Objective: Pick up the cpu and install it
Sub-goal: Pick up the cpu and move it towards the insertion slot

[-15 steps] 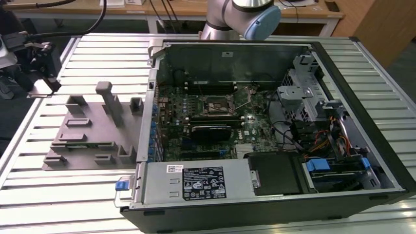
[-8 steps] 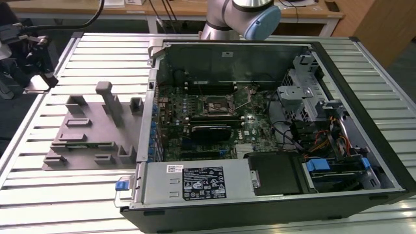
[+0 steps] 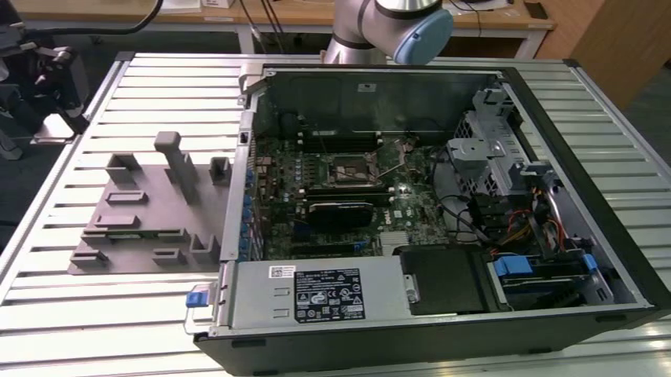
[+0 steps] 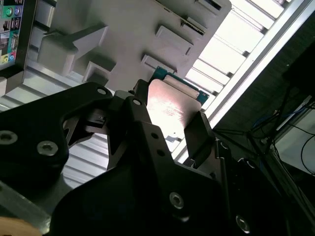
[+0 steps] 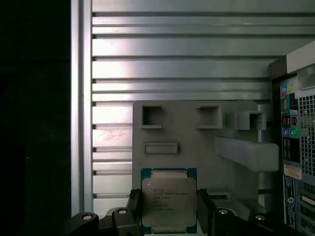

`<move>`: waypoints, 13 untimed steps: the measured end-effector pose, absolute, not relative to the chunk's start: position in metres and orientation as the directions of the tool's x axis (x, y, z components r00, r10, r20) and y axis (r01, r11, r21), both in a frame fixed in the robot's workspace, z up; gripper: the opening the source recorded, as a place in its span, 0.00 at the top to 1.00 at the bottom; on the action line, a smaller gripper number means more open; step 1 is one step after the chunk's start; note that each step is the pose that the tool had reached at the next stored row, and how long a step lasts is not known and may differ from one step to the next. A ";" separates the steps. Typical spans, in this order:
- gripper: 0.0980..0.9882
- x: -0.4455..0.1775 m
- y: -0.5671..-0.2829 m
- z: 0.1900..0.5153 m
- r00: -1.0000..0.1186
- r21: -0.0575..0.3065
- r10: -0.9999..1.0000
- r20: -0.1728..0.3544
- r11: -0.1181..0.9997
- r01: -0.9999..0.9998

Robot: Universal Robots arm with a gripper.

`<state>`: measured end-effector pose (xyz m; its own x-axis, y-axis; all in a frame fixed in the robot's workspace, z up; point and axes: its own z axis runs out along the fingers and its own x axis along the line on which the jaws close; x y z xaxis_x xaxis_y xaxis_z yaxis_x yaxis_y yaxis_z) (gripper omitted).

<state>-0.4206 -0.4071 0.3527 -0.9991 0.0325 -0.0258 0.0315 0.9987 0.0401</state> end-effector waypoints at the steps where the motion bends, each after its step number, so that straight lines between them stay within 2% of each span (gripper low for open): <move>1: 0.50 -0.421 -0.407 0.355 -0.999 0.040 0.033 -0.026 0.999 0.032; 13: 0.50 -0.421 -0.407 0.373 -0.999 0.040 0.033 -0.026 0.999 0.031</move>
